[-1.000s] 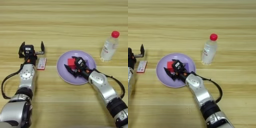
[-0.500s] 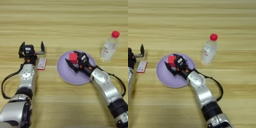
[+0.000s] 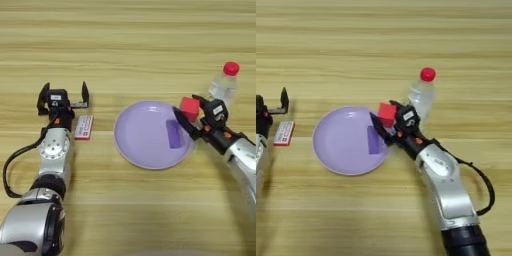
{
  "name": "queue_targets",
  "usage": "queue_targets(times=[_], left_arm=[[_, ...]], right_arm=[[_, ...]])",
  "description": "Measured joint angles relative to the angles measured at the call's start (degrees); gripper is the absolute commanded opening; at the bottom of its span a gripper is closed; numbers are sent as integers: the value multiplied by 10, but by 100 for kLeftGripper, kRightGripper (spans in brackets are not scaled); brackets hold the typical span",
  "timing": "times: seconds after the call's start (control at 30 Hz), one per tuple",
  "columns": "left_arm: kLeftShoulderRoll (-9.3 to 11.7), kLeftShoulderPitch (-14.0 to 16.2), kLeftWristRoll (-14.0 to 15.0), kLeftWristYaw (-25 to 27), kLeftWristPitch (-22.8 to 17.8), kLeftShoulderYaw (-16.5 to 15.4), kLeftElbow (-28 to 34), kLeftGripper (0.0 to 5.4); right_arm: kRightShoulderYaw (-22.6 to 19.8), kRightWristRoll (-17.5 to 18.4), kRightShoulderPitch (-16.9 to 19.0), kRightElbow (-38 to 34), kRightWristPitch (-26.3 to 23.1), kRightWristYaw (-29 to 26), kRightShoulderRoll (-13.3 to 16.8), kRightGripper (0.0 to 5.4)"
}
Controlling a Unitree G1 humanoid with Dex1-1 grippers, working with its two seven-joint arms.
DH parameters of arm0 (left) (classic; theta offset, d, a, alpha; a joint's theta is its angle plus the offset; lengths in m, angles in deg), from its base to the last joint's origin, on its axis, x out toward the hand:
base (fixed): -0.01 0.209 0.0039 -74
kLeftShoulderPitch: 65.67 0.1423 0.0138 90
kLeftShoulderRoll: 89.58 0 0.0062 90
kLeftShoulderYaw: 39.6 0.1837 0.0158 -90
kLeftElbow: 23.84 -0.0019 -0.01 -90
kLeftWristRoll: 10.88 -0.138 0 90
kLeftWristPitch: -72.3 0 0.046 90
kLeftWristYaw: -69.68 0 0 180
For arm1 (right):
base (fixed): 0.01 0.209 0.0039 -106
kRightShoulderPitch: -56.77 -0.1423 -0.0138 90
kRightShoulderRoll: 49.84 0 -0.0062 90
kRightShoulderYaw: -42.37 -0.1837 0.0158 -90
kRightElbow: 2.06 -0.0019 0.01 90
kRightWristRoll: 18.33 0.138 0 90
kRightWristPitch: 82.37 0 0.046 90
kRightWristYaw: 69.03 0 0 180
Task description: Move the objects on the table
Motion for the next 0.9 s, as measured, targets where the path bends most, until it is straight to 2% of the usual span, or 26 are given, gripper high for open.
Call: queue_targets(times=[0.2, 0.3, 0.37, 0.53, 0.87, 0.9], left_arm=[[-1, 0, 0, -3, 0, 1, 5, 540], [-1, 0, 0, -4, 0, 1, 6, 540], [-1, 0, 0, -4, 0, 2, 6, 540], [-2, 0, 0, -5, 0, 5, 8, 540], [-3, 1, -1, -5, 0, 6, 11, 540], [-3, 1, -1, -5, 0, 6, 12, 540]], right_arm=[[-45, -2, 13, 32, 13, 11, 30, 319], [-51, -3, 14, 51, 16, 12, 32, 319], [-57, -8, 17, 65, 23, 12, 44, 319], [-60, -17, 37, 85, 24, 10, 59, 319], [-52, -29, 37, 109, 36, 7, 66, 319], [-51, -29, 34, 112, 38, 7, 66, 348]])
